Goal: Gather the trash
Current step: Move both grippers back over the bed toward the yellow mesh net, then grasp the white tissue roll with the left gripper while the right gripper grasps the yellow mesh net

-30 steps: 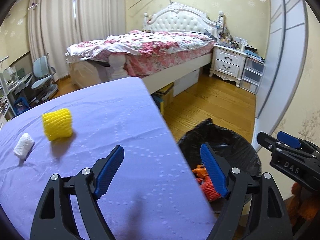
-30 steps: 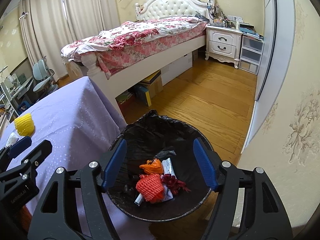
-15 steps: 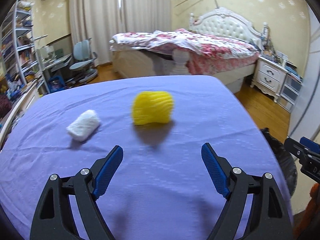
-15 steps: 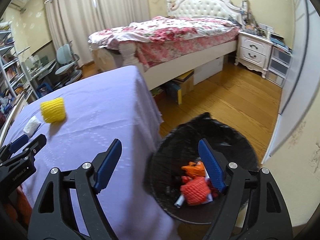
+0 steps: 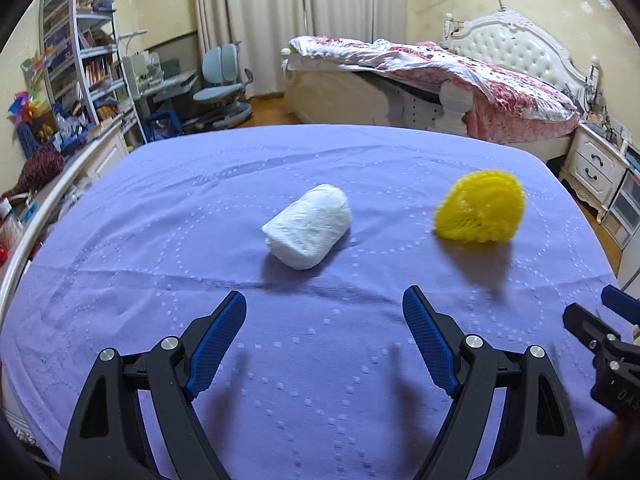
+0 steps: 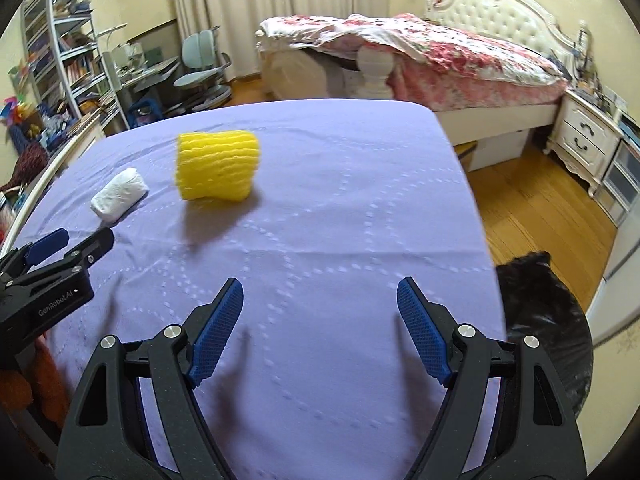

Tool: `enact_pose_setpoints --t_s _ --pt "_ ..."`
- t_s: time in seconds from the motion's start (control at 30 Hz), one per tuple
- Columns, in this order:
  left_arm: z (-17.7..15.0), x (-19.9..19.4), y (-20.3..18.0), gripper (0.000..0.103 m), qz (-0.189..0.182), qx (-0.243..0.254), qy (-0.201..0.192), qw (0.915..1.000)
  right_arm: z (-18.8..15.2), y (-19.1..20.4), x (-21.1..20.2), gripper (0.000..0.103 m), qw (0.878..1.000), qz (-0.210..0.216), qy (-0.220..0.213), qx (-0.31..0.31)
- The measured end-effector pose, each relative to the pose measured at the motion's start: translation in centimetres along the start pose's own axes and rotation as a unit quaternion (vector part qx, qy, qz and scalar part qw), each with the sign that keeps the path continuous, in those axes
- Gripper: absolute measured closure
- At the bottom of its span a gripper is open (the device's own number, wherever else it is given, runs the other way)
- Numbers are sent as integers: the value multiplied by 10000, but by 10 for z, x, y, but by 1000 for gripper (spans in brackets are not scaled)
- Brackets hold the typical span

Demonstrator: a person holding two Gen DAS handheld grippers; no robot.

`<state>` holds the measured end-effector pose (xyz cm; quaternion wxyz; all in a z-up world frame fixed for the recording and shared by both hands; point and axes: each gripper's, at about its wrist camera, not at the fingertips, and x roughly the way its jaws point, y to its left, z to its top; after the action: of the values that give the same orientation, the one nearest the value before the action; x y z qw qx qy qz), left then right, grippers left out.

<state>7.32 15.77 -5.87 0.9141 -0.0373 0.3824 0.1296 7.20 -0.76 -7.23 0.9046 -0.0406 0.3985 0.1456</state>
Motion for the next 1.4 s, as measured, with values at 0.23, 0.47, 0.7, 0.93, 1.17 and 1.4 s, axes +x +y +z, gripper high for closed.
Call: enact_pose_setpoints --t_s 0.23,0.47,0.7,0.93,1.17,1.4 --pt "12 15 14 23 95 46 39 9999 14 36 21 25 9995 175 126 -226" --pt "21 29 24 23 39 91 134 9999 28 56 39 25 9991 240 191 -299" --pt "28 37 31 23 -54 178 169 9997 38 64 50 25 9990 262 214 -298" --pt "33 43 34 24 -242 371 192 9988 48 69 59 25 9990 263 212 -301" --pt "35 49 33 38 -491 500 313 9971 57 71 68 25 9991 251 206 -272" --pt "33 49 28 58 -802 664 357 9939 62 75 73 31 9987 257 240 -359"
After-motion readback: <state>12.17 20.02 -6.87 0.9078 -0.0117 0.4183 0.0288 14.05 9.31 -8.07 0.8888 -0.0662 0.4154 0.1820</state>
